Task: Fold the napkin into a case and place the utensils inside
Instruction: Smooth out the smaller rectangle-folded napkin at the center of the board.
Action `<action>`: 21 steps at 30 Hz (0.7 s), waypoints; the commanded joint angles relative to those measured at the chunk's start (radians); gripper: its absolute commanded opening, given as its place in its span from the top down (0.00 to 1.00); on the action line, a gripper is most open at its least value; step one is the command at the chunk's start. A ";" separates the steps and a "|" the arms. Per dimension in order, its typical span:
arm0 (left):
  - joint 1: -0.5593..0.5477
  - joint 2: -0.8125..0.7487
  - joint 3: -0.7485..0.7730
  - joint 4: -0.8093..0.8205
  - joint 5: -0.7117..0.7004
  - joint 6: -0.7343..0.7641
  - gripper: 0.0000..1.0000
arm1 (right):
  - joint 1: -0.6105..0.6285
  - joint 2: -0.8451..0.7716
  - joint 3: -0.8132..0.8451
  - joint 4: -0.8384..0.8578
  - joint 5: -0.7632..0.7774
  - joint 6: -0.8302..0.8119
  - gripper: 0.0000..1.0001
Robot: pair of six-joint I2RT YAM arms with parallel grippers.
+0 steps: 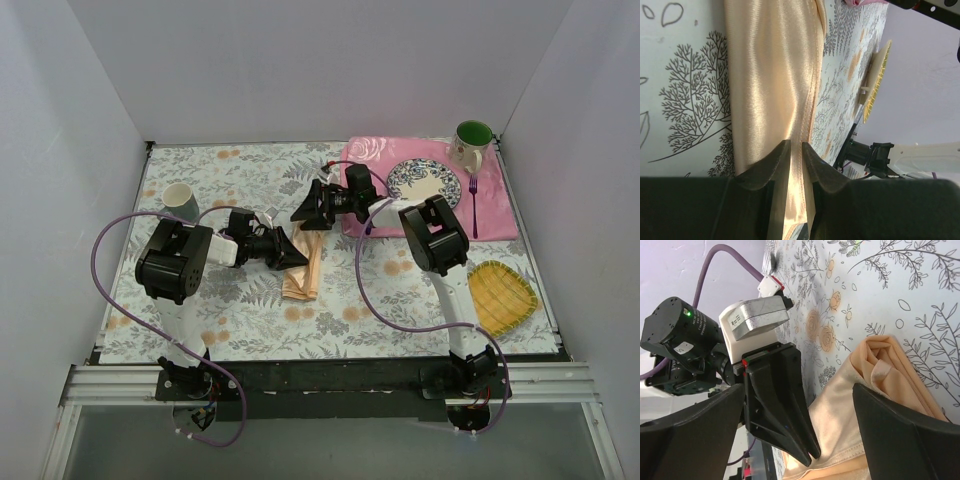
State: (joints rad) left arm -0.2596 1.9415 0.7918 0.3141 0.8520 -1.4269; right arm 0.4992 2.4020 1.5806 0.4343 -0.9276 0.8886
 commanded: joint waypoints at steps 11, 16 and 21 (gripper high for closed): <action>-0.003 0.065 -0.068 -0.185 -0.202 0.089 0.82 | -0.004 -0.081 -0.018 0.267 -0.008 0.260 0.01; -0.003 0.066 -0.066 -0.187 -0.200 0.089 0.82 | -0.001 -0.052 -0.011 0.238 0.027 0.271 0.01; -0.003 0.073 -0.062 -0.191 -0.199 0.083 0.82 | -0.001 0.003 0.018 0.134 0.082 0.190 0.01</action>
State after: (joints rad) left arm -0.2596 1.9419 0.7910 0.3157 0.8536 -1.4246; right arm 0.4976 2.3817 1.5555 0.6243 -0.8967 1.1301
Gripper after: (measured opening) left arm 0.180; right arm 0.986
